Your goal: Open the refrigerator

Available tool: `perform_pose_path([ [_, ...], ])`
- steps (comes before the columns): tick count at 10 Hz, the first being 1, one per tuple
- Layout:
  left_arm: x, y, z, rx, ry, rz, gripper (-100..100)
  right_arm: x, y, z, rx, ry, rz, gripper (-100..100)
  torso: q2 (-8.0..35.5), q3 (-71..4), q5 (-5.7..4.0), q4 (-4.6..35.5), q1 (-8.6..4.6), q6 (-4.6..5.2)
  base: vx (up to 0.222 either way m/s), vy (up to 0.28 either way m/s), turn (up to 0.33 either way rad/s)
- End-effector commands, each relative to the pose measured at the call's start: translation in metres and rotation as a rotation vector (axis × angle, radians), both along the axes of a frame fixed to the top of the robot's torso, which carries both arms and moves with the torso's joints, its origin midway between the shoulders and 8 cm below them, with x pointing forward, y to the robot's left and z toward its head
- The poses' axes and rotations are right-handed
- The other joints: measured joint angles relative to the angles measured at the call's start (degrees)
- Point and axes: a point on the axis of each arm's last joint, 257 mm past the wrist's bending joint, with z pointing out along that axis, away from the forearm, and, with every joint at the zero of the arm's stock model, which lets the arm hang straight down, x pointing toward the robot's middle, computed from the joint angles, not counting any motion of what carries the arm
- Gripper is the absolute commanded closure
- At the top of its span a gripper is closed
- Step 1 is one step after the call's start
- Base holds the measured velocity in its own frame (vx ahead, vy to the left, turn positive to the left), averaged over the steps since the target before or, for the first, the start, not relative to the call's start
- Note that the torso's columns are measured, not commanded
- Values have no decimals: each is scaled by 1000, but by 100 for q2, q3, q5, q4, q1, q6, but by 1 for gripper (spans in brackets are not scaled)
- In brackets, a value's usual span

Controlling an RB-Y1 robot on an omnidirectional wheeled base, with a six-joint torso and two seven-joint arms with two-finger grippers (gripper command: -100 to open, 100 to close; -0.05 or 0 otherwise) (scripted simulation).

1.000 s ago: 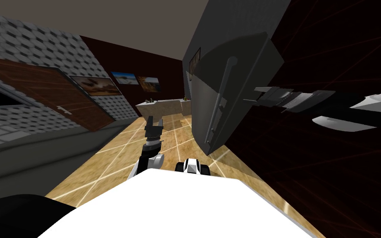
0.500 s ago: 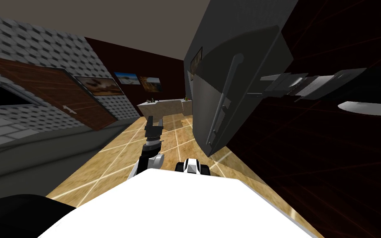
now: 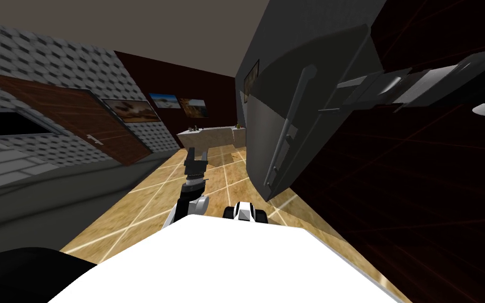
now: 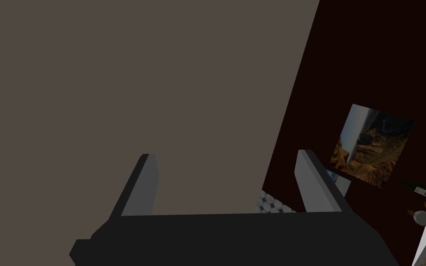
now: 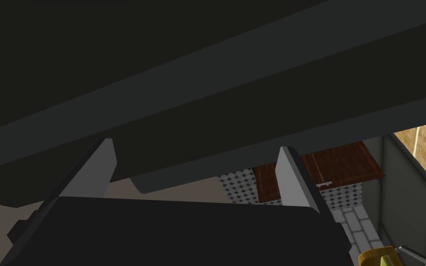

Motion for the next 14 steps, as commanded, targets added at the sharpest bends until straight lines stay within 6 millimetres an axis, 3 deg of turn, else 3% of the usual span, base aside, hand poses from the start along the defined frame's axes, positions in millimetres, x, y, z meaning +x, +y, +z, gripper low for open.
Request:
perform_pose_path([
  [1, 0, 0, 0, 0, 0, 0, 0, 0, 6, 27, -102, -44, -17, -100, -12, -11, 7, -3, 9, -7, 25, 8, 29],
  [14, 0, 0, 0, 0, 0, 0, 0, -3, 42, 96, -382, -154, -46, -100, -100, -97, 83, -32, 114, -68, 18, 8, 15],
])
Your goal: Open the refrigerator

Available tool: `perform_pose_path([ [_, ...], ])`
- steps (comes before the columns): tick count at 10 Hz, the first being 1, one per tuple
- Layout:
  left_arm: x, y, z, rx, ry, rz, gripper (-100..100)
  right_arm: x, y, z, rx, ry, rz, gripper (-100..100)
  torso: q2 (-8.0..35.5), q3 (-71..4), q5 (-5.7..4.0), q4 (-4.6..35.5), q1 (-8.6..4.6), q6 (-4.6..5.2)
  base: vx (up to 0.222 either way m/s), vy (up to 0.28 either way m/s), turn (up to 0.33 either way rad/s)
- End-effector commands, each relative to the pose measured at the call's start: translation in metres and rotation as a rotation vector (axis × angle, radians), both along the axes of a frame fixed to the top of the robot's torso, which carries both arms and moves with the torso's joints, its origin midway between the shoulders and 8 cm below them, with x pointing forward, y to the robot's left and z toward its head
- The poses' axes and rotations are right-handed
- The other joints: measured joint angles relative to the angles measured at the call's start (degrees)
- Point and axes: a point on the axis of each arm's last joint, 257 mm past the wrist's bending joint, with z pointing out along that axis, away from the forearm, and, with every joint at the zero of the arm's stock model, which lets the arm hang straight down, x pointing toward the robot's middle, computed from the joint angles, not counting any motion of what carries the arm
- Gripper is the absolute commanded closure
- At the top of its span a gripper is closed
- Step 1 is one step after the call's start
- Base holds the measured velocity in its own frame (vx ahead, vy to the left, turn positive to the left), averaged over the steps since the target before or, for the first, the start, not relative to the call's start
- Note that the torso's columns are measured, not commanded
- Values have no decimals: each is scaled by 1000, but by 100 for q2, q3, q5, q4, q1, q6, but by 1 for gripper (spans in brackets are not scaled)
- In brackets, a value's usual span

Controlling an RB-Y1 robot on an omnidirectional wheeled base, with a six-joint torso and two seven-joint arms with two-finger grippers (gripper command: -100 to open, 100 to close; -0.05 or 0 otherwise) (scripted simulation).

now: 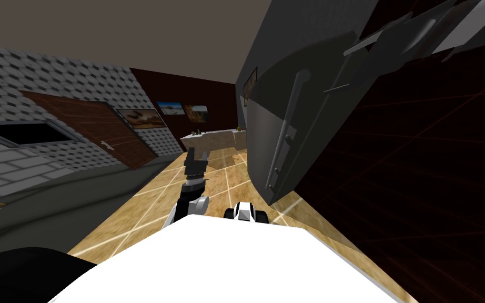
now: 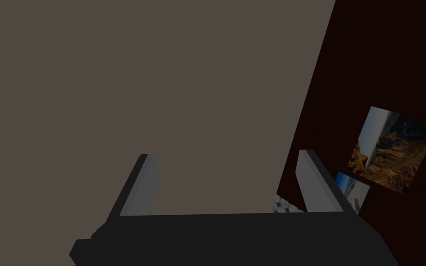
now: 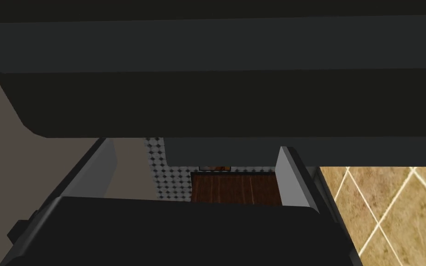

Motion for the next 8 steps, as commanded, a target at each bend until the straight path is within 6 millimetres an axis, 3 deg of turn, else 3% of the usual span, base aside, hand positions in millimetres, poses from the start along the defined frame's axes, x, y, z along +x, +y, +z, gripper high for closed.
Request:
perform_pose_path([
  [1, 0, 0, 0, 0, 0, 0, 0, -3, 11, 23, -52, -48, -3, -100, -2, -2, 2, -2, 2, -5, 8, 5, 27],
  [3, 0, 0, 0, 0, 0, 0, 0, 2, -12, 0, -7, -14, -23, -100, 3, 7, -7, -10, 0, 7, -2, -23, -37],
  [4, 0, 0, 0, 0, 0, 0, 0, 2, -6, 0, -17, -8, -12, -100, -6, 6, -36, -18, -43, 17, -6, -21, -49],
  [5, 0, 0, 0, 0, 0, 0, 0, 2, -8, -2, -16, -5, -13, 100, -1, 9, -50, -20, -63, 23, -21, -12, -53],
  [8, 0, 0, 0, 0, 0, 0, 0, 11, -24, 0, -8, -10, -71, 100, 23, 46, -62, -16, -33, 48, -4, 244, -111],
])
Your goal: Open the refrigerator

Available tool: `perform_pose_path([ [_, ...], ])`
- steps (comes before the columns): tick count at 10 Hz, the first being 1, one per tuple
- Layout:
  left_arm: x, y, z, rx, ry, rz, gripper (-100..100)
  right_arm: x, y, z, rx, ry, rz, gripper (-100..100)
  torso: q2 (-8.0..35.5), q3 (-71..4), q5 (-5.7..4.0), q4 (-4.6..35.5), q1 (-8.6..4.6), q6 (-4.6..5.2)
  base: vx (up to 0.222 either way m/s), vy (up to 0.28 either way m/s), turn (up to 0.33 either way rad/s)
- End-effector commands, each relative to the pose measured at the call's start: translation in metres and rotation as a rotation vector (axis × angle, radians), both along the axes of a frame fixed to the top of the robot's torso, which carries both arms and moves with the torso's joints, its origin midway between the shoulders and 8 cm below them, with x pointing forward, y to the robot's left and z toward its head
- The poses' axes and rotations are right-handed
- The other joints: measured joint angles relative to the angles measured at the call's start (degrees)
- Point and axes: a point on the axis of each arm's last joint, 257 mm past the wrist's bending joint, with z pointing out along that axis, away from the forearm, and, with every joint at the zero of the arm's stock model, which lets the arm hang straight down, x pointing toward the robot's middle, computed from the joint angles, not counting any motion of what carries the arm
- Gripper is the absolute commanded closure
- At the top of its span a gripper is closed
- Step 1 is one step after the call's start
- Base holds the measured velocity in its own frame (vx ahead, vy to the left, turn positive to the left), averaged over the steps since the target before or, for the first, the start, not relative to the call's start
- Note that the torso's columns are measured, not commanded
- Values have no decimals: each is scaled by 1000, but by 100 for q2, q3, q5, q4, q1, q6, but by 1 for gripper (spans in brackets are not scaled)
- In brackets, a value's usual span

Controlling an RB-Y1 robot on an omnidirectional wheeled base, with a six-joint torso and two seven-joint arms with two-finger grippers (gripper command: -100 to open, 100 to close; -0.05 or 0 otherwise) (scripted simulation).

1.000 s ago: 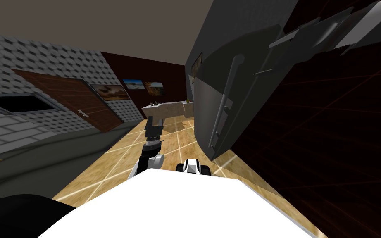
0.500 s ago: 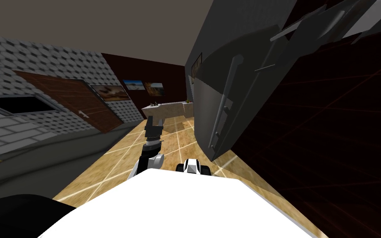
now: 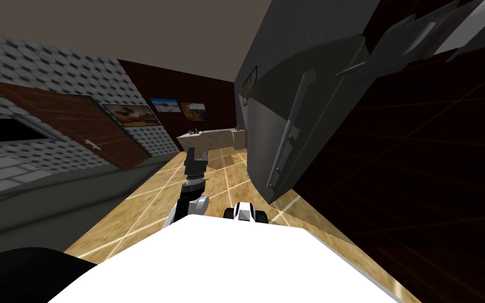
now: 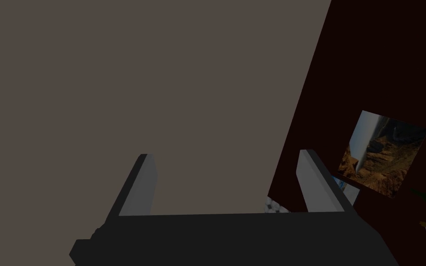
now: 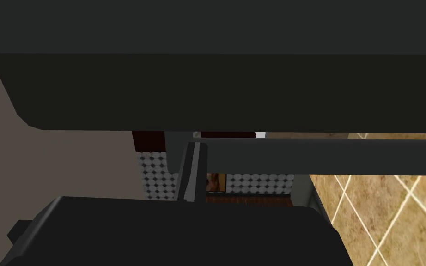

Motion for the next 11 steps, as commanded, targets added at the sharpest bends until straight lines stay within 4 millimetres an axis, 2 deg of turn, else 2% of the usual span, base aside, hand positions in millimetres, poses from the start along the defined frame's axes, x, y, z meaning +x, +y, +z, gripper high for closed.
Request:
perform_pose_path([
  [1, 0, 0, 0, 0, 0, 0, 0, 8, -12, -2, 1, 5, -46, 100, 8, -1, 8, 0, 0, -16, -38, 295, -27],
  [3, 0, 0, 0, 0, 0, 0, 0, 12, -20, -3, 2, 6, -74, 100, 78, 53, -28, 39, -93, 17, -47, 249, -60],
  [5, 0, 0, 0, 0, 0, 0, 0, 17, -28, -4, 3, 6, -101, 100, 82, 57, -25, 41, -67, 26, -74, 297, -78],
  [7, 0, 0, 0, 0, 0, 0, 0, 24, -44, -5, 3, 7, -156, 100, 95, 67, -27, 49, -77, 30, -70, 315, -89],
  [8, 0, 0, 0, 0, 0, 0, 0, 24, -44, -5, 3, 7, -156, 100, 82, 61, -25, 47, -68, 35, -41, 282, -53],
  [10, 0, 0, 0, 0, 0, 0, 0, 31, -60, -6, 1, 5, -210, 100, 69, 52, -38, 41, -100, 35, -23, 308, -91],
  [11, 0, 0, 0, 0, 0, 0, 0, 31, -60, -6, 1, 5, -210, 100, 87, 61, -34, 45, -87, 34, -86, 256, -58],
])
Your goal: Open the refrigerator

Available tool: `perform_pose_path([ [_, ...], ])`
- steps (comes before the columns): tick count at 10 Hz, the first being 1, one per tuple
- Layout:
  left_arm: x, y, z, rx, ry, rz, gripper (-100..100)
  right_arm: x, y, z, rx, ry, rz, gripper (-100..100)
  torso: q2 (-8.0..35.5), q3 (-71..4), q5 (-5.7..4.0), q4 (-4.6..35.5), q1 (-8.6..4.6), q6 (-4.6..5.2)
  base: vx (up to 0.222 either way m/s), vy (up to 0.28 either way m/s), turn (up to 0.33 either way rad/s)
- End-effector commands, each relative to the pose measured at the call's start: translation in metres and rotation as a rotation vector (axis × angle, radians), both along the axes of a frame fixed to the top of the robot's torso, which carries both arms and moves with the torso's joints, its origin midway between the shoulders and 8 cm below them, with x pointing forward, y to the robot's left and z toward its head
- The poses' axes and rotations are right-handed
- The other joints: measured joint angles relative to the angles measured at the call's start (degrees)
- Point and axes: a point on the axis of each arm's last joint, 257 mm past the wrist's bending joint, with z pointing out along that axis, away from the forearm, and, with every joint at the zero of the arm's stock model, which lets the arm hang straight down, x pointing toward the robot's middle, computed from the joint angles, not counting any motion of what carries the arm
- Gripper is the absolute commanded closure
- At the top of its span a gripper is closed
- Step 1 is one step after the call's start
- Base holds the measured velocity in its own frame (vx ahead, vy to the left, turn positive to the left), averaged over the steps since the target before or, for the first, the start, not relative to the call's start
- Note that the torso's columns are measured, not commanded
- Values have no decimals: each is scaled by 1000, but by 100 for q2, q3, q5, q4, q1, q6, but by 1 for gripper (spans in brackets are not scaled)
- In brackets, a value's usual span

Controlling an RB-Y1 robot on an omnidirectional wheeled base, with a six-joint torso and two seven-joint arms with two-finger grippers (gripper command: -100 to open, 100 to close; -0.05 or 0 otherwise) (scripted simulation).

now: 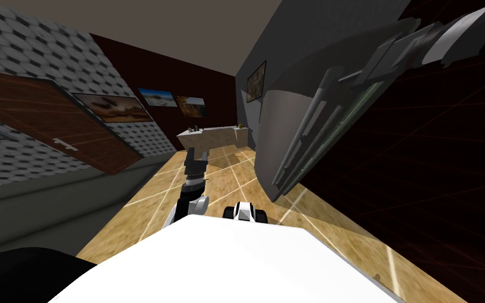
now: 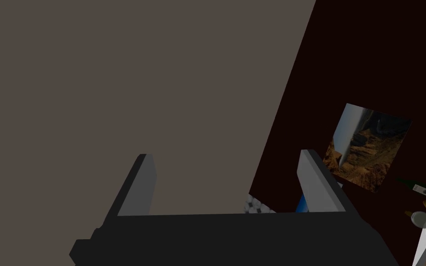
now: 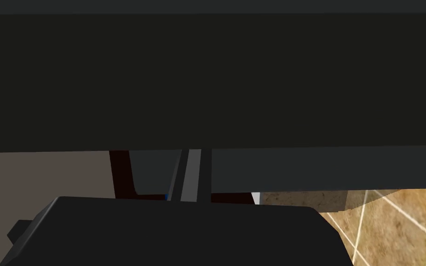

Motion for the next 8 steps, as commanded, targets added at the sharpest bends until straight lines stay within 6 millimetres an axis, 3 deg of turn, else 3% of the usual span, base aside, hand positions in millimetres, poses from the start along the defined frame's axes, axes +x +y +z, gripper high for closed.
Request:
perform_pose_path([
  [1, 0, 0, 0, 0, 0, 0, 0, 6, -14, 0, -1, -3, -45, 100, 15, 11, -3, 7, -20, 0, -72, 288, -60],
  [2, 0, 0, 0, 0, 0, 0, 0, 4, -8, 0, -1, -1, -30, 100, 12, 11, -2, 7, -5, 2, -31, 150, -28],
  [3, 0, 0, 0, 0, 0, 0, 0, 3, 11, 14, -36, -19, -10, -100, -4, 1, -9, 2, -44, 0, 40, -7, 32],
  [5, 0, 0, 0, 1, 0, 0, 0, 2, 26, 24, -64, -32, 9, -100, -39, -30, -25, -9, -76, 4, 75, -65, 21],
  [6, 0, 0, 0, 1, 0, 0, 0, -1, 44, 36, -97, -48, 30, -100, -47, -35, -25, -18, -65, 0, 98, -112, 27],
  [8, 0, 0, 0, 1, 0, 0, 0, -1, 45, 37, -98, -49, 31, -100, -45, -40, 6, -20, -2, -25, 40, -62, -1],
])
